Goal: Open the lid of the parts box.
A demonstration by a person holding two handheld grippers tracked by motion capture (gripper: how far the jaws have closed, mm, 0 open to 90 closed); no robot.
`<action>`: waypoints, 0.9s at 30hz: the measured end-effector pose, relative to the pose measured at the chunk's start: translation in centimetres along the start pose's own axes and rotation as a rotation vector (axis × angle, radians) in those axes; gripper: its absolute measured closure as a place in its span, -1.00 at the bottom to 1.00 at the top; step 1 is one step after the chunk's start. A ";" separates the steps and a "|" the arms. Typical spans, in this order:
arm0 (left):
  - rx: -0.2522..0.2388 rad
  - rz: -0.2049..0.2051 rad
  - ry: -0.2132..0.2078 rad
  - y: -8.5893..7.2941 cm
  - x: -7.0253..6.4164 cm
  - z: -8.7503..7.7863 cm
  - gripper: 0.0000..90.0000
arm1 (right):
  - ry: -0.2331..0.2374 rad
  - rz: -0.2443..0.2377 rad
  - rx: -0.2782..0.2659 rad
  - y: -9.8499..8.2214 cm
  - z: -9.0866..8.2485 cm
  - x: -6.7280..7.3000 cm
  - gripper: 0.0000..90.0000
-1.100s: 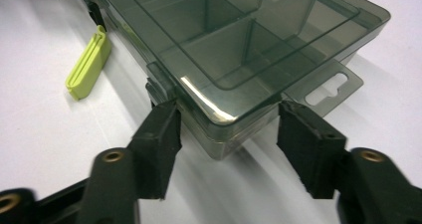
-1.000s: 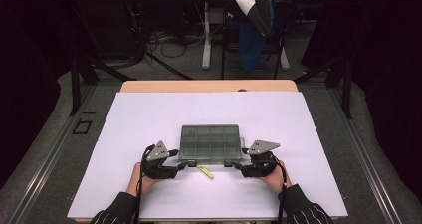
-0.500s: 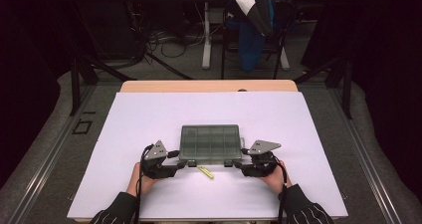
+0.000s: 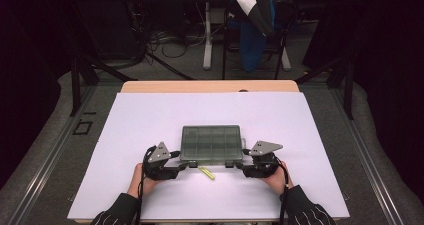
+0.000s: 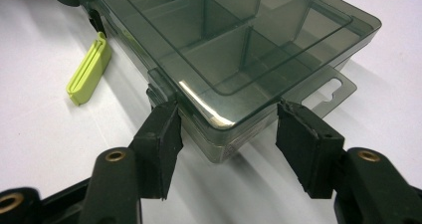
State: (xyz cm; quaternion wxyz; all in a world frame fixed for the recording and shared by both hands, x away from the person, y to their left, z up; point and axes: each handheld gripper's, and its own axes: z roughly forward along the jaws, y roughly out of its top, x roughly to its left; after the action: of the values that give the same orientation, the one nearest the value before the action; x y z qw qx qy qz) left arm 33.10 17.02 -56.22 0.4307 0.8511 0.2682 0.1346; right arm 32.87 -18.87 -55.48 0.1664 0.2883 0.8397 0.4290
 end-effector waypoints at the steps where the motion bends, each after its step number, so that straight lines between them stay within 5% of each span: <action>1: -0.003 -0.007 -0.003 0.0 0.0 0.0 0.01 | 0.000 0.001 0.000 0.0 0.0 0.0 -0.06; 16: -0.013 -0.058 -0.035 0.0 0.3 -0.2 0.09 | 0.002 0.015 -0.007 -0.1 0.0 -0.1 -0.02; 21: -0.025 -0.108 -0.078 0.0 0.7 -0.3 0.09 | 0.000 0.023 -0.007 -0.2 0.0 -0.1 -0.01; 27: 0.019 -0.030 -0.018 0.3 0.2 -0.3 0.09 | 0.009 0.017 -0.006 -0.2 -0.1 -0.1 0.03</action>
State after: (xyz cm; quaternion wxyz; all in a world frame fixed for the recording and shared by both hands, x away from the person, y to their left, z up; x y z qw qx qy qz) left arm 33.27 17.19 -55.81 0.4269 0.8523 0.2783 0.1179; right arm 32.85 -19.07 -55.55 0.1597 0.2928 0.8368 0.4342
